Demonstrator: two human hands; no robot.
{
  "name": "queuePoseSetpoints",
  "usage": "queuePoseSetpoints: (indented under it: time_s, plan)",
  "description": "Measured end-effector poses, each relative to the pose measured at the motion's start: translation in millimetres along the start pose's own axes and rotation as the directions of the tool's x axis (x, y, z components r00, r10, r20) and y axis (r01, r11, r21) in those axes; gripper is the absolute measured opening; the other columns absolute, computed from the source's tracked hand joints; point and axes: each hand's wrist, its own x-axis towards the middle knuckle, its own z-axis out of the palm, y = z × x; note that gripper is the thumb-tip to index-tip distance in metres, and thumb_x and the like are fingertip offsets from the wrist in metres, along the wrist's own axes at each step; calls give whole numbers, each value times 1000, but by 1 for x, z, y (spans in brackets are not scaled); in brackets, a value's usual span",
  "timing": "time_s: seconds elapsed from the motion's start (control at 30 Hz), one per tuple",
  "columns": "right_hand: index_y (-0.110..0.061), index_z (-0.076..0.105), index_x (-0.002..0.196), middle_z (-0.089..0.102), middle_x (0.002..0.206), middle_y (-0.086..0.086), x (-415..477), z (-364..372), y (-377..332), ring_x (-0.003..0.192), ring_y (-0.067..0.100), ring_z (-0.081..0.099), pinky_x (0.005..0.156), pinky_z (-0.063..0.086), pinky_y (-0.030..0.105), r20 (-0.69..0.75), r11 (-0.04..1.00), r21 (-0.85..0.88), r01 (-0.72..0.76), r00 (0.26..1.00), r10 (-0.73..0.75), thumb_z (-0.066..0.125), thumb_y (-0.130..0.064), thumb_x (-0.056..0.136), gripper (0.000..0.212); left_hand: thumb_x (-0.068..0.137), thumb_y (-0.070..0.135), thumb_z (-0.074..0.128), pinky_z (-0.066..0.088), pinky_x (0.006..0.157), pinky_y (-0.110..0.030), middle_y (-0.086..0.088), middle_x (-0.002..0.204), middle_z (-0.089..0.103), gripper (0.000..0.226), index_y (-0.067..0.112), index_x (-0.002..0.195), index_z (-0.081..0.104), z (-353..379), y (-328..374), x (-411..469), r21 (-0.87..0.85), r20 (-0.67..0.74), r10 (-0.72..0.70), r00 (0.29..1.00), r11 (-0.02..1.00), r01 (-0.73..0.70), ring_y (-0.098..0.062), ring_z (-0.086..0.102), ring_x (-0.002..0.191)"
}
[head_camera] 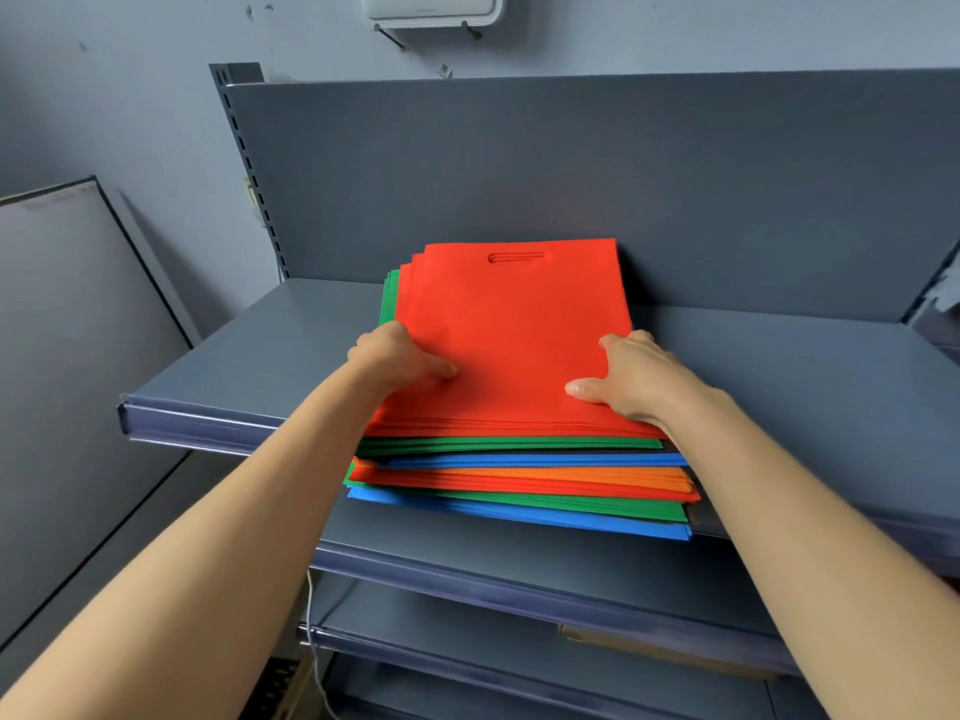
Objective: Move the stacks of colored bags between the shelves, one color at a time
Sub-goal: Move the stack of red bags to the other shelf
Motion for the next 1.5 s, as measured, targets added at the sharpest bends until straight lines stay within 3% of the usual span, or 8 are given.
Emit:
queuePoseSetpoints:
  time_s: [0.13,0.33,0.5,0.7,0.83,1.03,1.3,1.5]
  plan:
    - [-14,29,142,21,150,13,3,1,-1,132,37,31,106,34,48,9,1000,3,-5,1000,5,57,-52,86,74,73,42,74,42,95,-40,-17,119,54,60,5,114,51,4,-1,-1,25,-21,86,996,996,-86,-36,48,114]
    - [-15,29,143,22,149,13,5,2,-6,133,38,29,106,34,47,8,999,-17,-29,1000,30,56,-51,87,71,85,13,62,38,98,-34,-17,132,42,59,4,136,35,10,3,-10,162,-33,444,896,887,-433,-32,48,119]
    - [-15,30,142,21,149,13,3,3,-9,133,38,29,107,33,48,-3,998,-11,-59,998,59,56,-50,87,71,87,8,56,39,102,-39,-15,137,44,63,8,143,27,11,5,-11,263,10,510,860,829,-494,-34,47,122]
    - [-15,30,143,21,150,13,-1,5,-17,133,39,27,107,32,49,-83,996,-44,-81,994,77,55,-48,89,68,80,-10,40,42,85,-43,-16,122,41,92,33,149,-5,-1,11,-25,208,-105,515,851,848,-488,-40,54,101]
    - [-14,33,141,26,146,13,-1,8,-38,130,40,31,104,34,48,-155,999,-37,-24,988,18,56,-49,88,68,82,-6,36,42,82,-41,-17,129,32,81,35,147,11,-23,0,-30,159,-203,407,891,911,-380,-42,52,103]
    - [-11,34,140,31,142,17,2,20,-68,126,38,41,105,37,46,-128,999,25,48,991,-44,57,-49,87,69,85,3,38,43,83,-44,-19,125,29,47,10,132,37,-32,-48,-29,186,-135,178,975,971,-151,-44,51,101]
    - [-6,39,140,43,142,14,-4,19,-88,129,28,42,104,38,36,-179,917,395,65,984,8,74,-27,78,74,87,2,36,41,95,-41,-19,132,34,45,5,131,42,-37,-69,-27,69,-113,157,981,986,-150,-42,53,107]
    - [-7,47,132,42,135,18,-21,22,-120,118,37,50,95,42,37,-303,986,122,113,950,-71,45,1,84,48,85,-2,37,41,88,-43,-14,129,36,45,5,129,43,-54,-75,-46,54,-344,178,922,984,-170,-41,53,106]
